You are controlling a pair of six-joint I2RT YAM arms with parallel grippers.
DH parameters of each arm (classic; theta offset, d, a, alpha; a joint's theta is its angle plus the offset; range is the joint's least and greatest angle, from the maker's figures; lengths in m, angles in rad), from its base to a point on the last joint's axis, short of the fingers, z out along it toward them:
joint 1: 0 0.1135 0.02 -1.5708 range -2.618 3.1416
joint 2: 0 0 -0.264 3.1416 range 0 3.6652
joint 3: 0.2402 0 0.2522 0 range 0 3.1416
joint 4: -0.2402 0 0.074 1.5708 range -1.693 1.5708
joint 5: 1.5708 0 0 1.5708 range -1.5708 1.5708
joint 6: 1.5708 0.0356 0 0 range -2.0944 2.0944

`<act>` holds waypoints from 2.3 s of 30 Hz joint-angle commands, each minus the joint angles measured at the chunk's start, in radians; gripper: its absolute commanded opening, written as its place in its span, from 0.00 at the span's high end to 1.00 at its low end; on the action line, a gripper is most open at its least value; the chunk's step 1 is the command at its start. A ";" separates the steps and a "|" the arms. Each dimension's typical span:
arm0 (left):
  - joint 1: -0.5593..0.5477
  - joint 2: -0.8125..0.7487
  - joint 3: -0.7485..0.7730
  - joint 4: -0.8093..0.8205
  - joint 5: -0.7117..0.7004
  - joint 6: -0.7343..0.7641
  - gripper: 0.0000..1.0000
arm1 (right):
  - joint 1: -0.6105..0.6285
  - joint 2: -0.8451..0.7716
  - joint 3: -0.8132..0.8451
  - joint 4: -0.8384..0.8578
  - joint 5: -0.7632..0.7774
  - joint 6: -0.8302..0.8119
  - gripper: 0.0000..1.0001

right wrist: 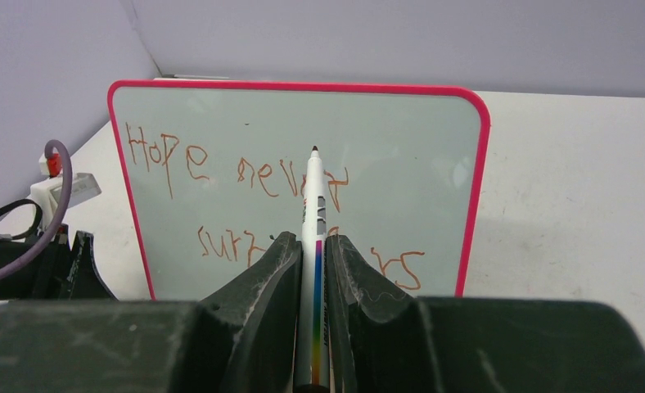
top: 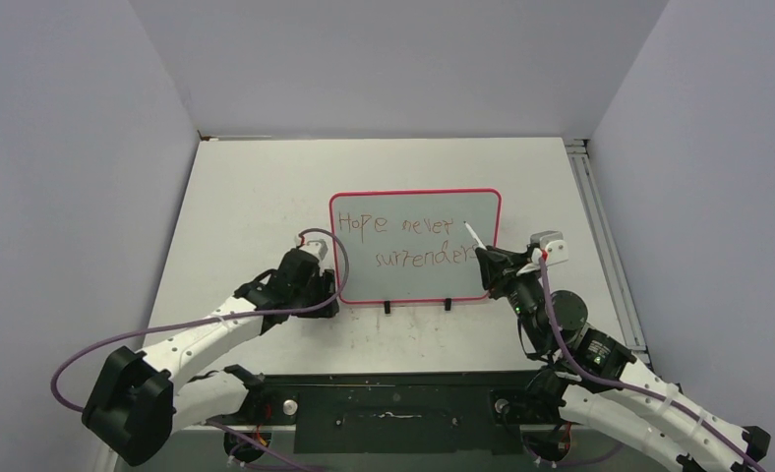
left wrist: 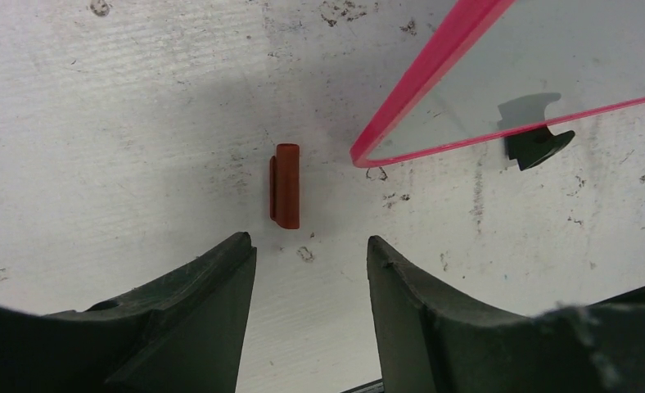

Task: Write a sentence on the whiteboard
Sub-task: Write a sentence on the whiteboard, then close the whiteboard marker at the center of the board.

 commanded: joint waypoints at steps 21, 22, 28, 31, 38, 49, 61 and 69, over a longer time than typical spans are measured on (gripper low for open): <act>-0.054 0.203 0.037 0.127 -0.124 0.024 0.69 | 0.003 -0.020 -0.022 0.042 0.073 -0.006 0.93; -0.054 0.209 0.038 0.127 -0.124 0.022 0.71 | 0.002 -0.021 -0.022 0.040 0.073 -0.005 0.93; -0.054 0.216 0.042 0.115 -0.141 0.011 0.77 | 0.003 -0.027 -0.024 0.038 0.083 -0.003 0.93; -0.054 0.221 0.042 0.116 -0.135 0.011 0.78 | 0.003 -0.027 -0.025 0.038 0.084 -0.003 0.93; -0.054 0.231 0.045 0.117 -0.126 0.014 0.89 | 0.003 -0.034 -0.026 0.038 0.085 -0.003 0.93; -0.054 0.153 0.020 0.079 -0.138 -0.012 1.00 | 0.003 -0.047 -0.031 0.042 0.088 -0.003 0.93; -0.054 0.037 -0.001 0.006 -0.173 -0.031 1.00 | 0.003 -0.018 -0.005 0.041 0.064 0.002 0.93; -0.054 0.121 0.015 0.016 -0.158 -0.029 1.00 | 0.002 -0.032 0.013 0.007 0.065 0.012 0.93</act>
